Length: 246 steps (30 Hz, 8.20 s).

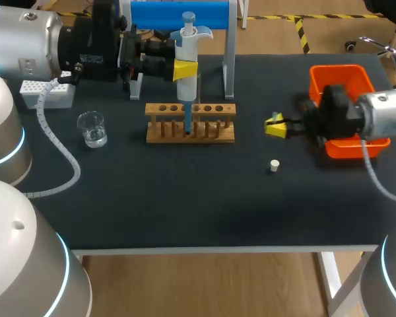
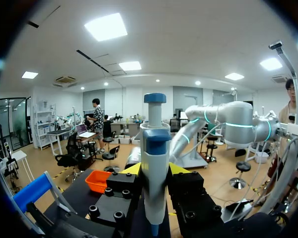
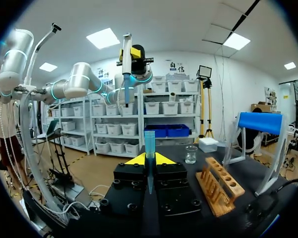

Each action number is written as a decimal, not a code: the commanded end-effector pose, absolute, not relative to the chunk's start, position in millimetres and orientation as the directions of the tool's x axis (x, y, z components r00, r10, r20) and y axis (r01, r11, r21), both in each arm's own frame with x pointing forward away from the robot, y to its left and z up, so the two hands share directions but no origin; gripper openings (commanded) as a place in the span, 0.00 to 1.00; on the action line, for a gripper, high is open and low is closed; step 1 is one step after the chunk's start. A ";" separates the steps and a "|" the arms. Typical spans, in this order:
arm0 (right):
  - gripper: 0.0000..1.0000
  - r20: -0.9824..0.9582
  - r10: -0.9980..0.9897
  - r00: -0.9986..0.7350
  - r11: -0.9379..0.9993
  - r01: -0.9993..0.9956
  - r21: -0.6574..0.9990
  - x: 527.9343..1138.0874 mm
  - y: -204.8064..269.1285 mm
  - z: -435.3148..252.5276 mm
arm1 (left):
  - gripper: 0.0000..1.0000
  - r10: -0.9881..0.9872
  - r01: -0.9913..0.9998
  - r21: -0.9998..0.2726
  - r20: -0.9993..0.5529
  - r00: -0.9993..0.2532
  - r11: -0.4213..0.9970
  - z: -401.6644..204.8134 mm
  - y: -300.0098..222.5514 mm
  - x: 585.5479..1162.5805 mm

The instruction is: Invert the test tube, pick up the pipette, mount the tip to pipette, aspirate from beaker and dispense into the tube, eject the tip, return the pipette, and cap with the stopper.

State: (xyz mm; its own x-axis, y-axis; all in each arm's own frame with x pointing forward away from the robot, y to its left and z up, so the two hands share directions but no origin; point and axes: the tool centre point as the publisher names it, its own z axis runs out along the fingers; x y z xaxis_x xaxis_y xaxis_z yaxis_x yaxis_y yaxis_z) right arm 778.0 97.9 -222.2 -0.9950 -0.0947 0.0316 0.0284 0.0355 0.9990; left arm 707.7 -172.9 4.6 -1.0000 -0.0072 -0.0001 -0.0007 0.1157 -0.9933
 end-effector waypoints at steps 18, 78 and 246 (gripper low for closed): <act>0.00 0.047 0.005 -0.999 0.022 0.047 0.999 749.4 149.8 -210.3 | 0.00 -0.011 -0.002 -0.993 0.000 -1.000 0.117 5.3 -173.3 706.7; 0.00 0.071 -0.006 -0.997 -0.020 0.071 0.997 719.8 230.6 -206.9 | 0.00 -0.022 0.009 -0.994 -0.011 -1.000 0.105 8.8 -177.0 704.4; 1.00 0.064 -0.028 -0.998 0.024 0.064 0.998 700.7 197.0 -218.6 | 0.00 -0.022 0.009 -0.994 -0.011 -1.000 0.105 8.8 -177.0 704.4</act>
